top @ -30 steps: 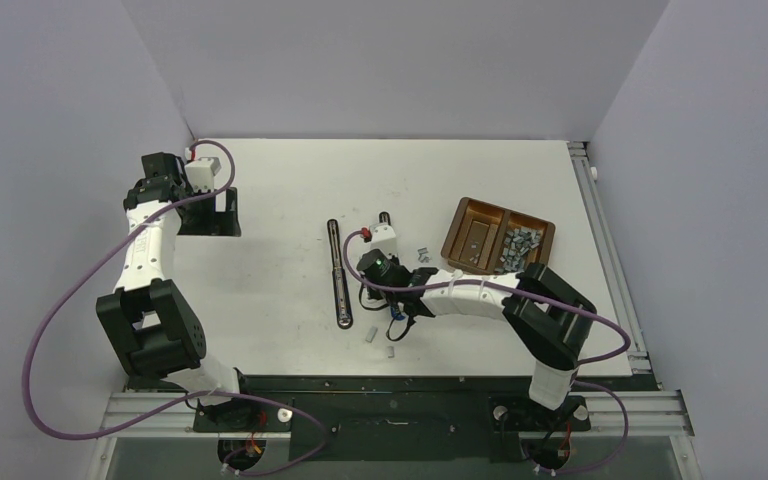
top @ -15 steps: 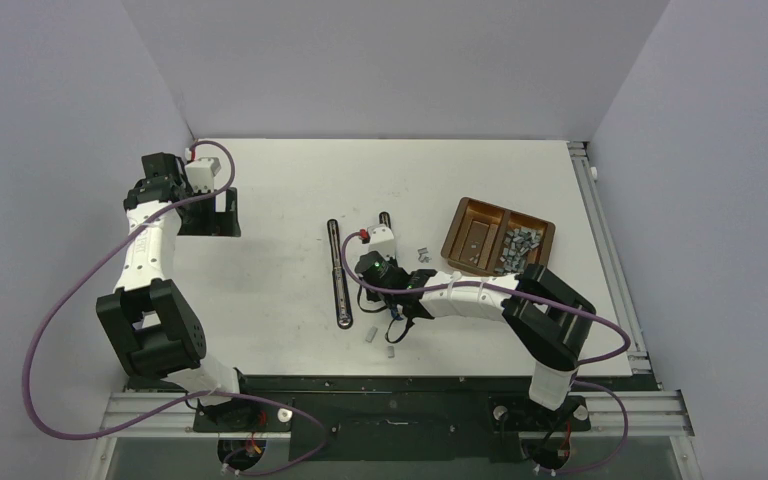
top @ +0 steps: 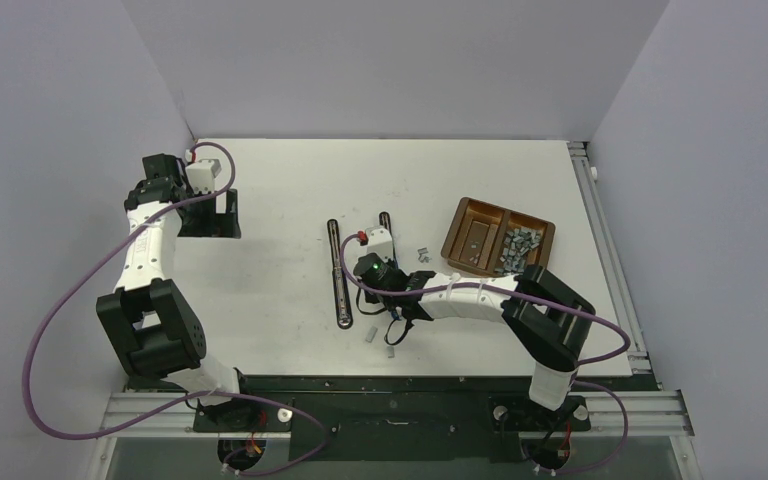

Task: Load the staples into the stapler
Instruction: Install the staple into the stapler.

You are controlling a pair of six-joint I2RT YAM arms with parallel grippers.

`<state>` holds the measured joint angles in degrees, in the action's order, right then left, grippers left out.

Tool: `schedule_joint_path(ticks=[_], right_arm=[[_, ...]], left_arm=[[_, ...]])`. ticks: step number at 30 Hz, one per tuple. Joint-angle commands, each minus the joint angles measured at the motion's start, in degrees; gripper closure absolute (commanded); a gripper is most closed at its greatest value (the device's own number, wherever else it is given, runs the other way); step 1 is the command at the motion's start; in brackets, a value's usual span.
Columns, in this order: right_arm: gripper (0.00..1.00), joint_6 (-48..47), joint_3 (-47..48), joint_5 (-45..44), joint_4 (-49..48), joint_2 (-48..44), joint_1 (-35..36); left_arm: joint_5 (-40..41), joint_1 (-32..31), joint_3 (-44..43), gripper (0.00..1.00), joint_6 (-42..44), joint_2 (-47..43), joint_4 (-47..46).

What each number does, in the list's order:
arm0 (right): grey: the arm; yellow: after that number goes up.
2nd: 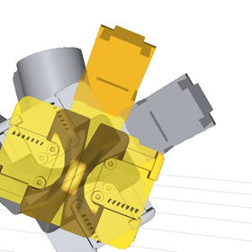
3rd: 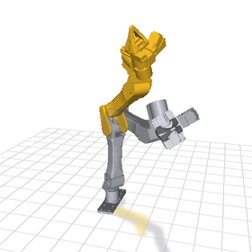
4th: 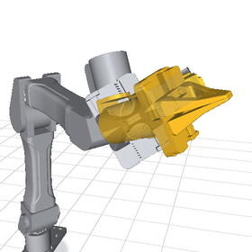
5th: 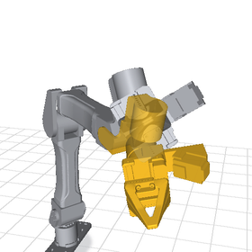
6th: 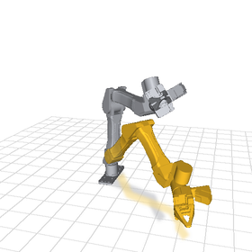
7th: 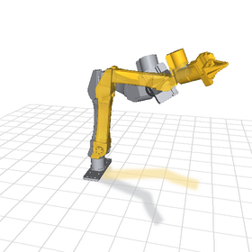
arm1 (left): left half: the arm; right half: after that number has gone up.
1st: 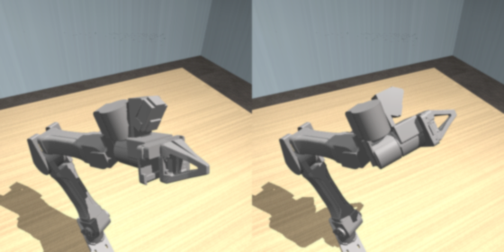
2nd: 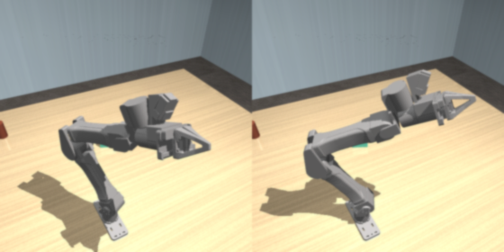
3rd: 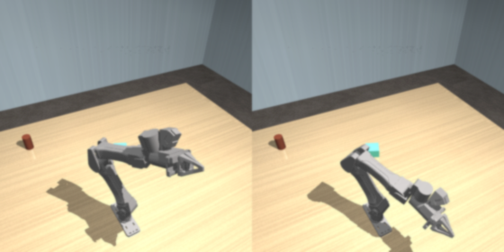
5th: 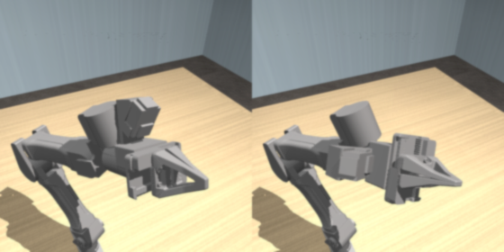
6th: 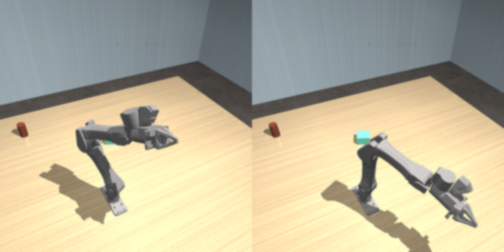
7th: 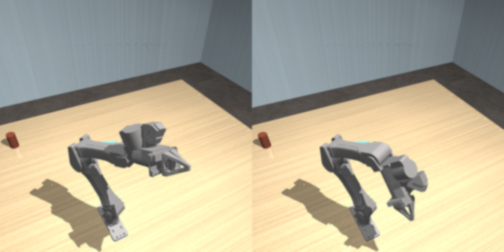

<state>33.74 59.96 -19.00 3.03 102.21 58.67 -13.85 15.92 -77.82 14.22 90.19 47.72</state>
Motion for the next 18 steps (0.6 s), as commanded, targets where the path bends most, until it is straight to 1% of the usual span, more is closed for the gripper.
schedule_joint_path(ticks=[1, 18], right_arm=[[0.91, 0.4, 0.2, -0.2, -2.5, -1.8, 0.6], [0.91, 0.0, 1.1, 0.2, -2.5, -0.8, 0.7]], left_arm=[[-0.1, 0.5, -0.3, 0.04, 0.3, -2.1, -1.4], [0.0, 0.4, -0.3, 0.04, 0.4, -2.2, -1.4]])
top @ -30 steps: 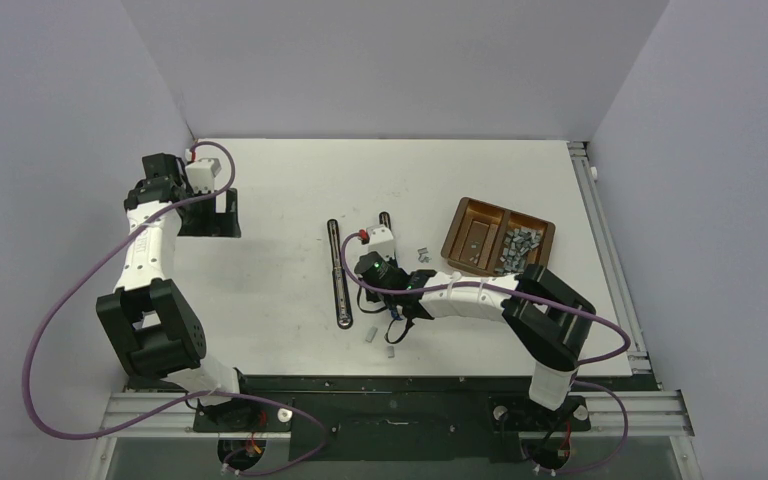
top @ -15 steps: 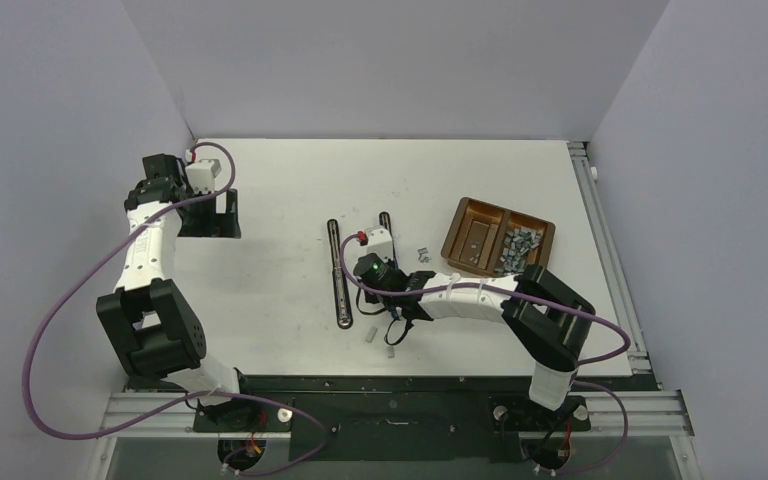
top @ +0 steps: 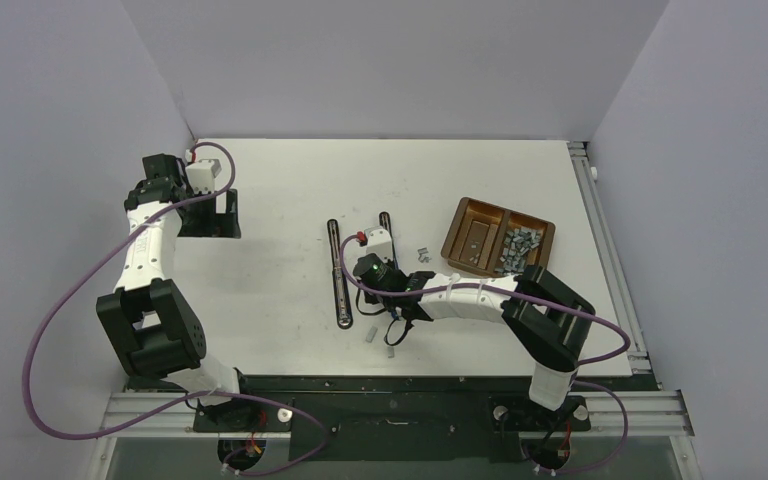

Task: Load the staples into the stapler
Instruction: Install the staple into the stapler.

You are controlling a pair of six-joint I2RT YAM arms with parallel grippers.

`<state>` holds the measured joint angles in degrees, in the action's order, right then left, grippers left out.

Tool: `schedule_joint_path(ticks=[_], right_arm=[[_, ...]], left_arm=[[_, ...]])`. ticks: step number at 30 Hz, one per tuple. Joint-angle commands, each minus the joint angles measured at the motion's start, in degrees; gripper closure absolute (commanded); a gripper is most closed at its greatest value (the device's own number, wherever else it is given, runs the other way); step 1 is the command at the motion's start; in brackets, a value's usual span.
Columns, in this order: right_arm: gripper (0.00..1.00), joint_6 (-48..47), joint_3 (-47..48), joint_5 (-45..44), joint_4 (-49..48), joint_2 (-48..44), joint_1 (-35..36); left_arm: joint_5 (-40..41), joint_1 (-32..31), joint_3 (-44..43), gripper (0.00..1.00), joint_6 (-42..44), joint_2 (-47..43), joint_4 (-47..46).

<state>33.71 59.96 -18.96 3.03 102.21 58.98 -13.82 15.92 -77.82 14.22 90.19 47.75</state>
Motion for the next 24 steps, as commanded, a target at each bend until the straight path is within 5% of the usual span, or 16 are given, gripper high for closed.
schedule_joint_path(ticks=[1, 24], right_arm=[[0.91, 0.0, 1.2, 0.2, -2.5, -0.9, 0.4], [0.91, -0.2, 2.0, 0.3, -2.5, 1.0, 0.5]], left_arm=[[-0.1, 0.5, -0.3, 0.04, 0.4, -2.3, -1.4], [0.2, 0.5, -0.3, 0.04, 0.5, -2.4, -1.4]])
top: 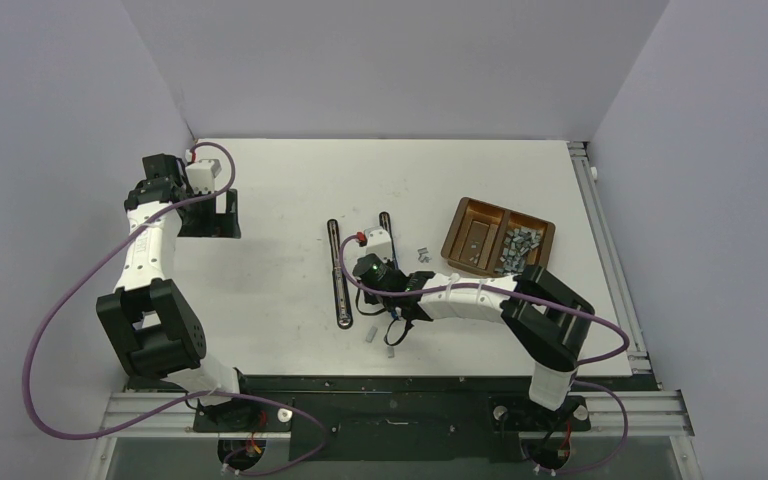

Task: Load the staples into the stapler
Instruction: Install the staple into the stapler.

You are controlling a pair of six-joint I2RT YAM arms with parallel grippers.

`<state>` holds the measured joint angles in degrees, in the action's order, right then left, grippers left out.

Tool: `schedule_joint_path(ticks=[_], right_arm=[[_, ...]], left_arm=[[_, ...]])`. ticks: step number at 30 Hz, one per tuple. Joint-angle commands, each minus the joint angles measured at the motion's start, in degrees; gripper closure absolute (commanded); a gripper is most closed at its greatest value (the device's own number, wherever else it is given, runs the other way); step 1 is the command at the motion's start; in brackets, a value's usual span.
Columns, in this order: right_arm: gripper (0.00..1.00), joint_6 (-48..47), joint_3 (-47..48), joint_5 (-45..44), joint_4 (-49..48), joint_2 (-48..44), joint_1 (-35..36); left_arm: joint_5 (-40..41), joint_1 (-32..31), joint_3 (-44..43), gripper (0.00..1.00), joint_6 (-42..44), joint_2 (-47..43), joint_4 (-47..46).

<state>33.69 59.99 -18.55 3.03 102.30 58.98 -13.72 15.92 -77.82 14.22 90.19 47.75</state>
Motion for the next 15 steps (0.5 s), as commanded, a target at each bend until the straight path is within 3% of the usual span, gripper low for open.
schedule_joint_path(ticks=[1, 15], right_arm=[[0.91, -0.1, 2.0, -0.2, -2.6, 1.0, 0.6], [0.92, -0.9, 2.4, -0.8, -2.5, -0.5, 0.7]], left_arm=[[0.2, 0.5, -0.3, 0.04, 0.5, -2.4, -1.4], [0.2, 0.5, -0.1, 0.04, 0.5, -2.7, -1.3]])
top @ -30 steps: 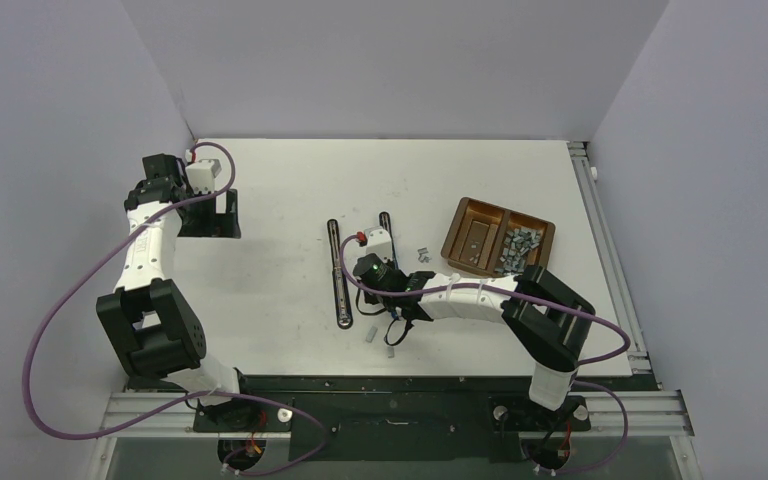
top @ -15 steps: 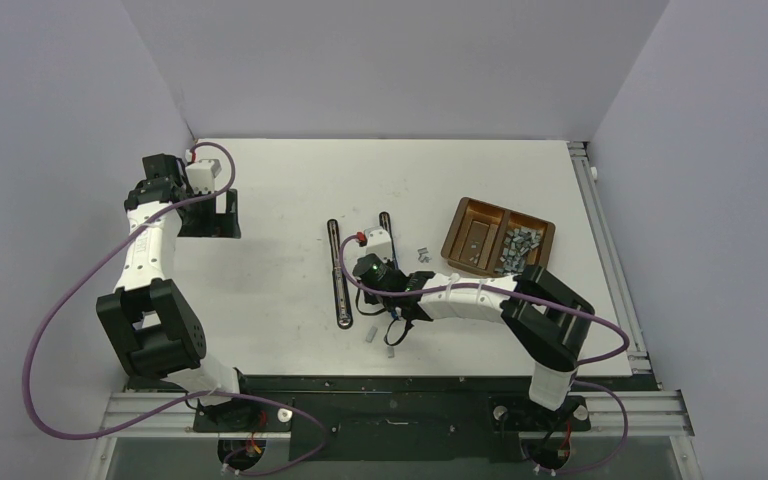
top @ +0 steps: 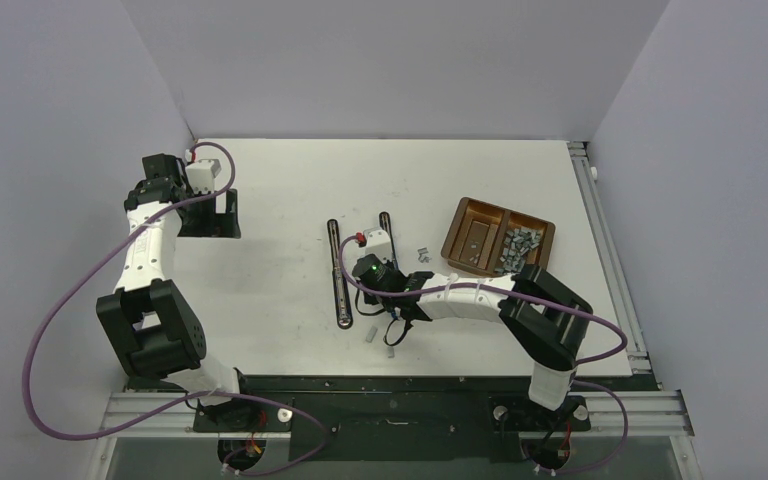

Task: Load the staples into the stapler
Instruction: Install the staple into the stapler.

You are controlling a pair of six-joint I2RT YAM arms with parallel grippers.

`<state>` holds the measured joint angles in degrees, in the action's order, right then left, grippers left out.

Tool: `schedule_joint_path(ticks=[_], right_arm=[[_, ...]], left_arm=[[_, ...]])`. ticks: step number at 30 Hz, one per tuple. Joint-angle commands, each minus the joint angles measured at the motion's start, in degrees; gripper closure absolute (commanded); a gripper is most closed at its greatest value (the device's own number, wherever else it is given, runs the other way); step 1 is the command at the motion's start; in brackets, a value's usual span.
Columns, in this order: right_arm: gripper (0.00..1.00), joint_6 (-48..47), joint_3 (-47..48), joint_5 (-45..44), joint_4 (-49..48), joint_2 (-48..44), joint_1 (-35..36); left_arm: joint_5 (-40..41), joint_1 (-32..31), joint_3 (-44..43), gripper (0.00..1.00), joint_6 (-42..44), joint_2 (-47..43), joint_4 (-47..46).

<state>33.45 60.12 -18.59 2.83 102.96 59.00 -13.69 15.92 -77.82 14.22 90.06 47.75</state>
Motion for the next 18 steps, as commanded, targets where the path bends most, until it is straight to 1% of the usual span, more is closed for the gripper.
schedule_joint_path(ticks=[1, 18], right_arm=[[0.92, -0.7, 2.3, -0.9, -2.4, -1.2, 0.7], [0.92, -0.7, 1.9, -1.4, -2.3, -0.1, 0.8]], left_arm=[[0.3, 0.5, -0.1, 0.04, 0.5, -2.5, -1.4], [0.3, 0.5, -0.1, 0.04, 0.7, -2.5, -1.4]])
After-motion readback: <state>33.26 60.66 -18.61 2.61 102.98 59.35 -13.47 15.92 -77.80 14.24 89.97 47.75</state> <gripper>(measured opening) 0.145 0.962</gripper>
